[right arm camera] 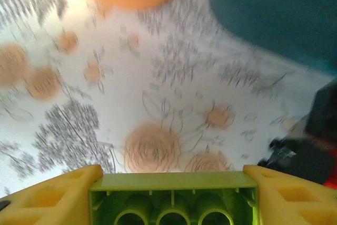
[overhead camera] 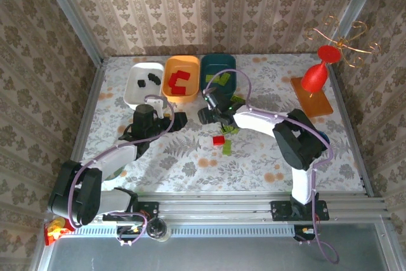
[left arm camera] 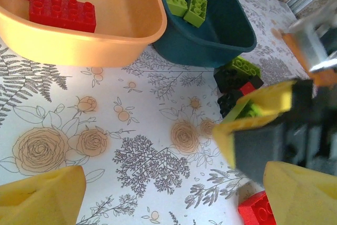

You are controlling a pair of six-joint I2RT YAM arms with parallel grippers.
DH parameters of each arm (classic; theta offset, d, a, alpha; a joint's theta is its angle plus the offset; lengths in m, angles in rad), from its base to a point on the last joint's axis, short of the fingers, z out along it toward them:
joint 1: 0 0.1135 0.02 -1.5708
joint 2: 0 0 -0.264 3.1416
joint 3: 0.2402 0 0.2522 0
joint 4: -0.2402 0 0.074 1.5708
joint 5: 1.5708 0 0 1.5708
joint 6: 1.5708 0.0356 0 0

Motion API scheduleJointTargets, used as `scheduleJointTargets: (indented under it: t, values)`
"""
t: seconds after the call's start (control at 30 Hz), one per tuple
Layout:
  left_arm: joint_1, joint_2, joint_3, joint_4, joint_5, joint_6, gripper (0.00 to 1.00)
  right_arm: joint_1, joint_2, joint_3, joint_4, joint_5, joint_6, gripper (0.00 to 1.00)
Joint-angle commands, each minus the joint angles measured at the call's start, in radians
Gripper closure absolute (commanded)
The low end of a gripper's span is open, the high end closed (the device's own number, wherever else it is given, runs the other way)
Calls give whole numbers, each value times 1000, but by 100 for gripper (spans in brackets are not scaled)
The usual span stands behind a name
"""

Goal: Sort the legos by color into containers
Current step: Place the lego in the container.

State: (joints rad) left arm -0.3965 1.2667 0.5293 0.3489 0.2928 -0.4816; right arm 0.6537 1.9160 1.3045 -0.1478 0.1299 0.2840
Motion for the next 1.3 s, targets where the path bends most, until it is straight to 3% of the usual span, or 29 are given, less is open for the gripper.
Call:
scheduleJointTargets:
  t: [0.0, 0.2, 0.4, 0.6, 0.73, 0.87, 1.07, 1.27]
  values:
    - [4, -9, -4, 34, 29, -29, 11, -63, -47, 58, 72, -16, 0, 44]
    - [-8, -11, 0, 35, 32, -31, 12, -166, 54, 193, 78, -42, 48, 43]
    - [-29, -7, 5, 35, 30, -31, 12, -241, 292, 500, 19, -34, 81, 43]
    - [-54, -6, 16, 29, 22, -16, 12, -282, 551, 922, -136, -56, 91, 34]
    - [-87, 3, 26, 20, 16, -3, 12, -287, 578, 1062, -211, -110, 73, 26]
    - [-94, 20, 37, 14, 21, 9, 12, -284, 433, 913, -179, -157, 43, 20]
    - [-115, 51, 60, 13, 52, 42, 12, -275, 50, 315, 17, -173, 14, 17]
    - [-177, 115, 118, -39, 54, 119, 12, -268, -275, -188, 44, -126, 39, 16]
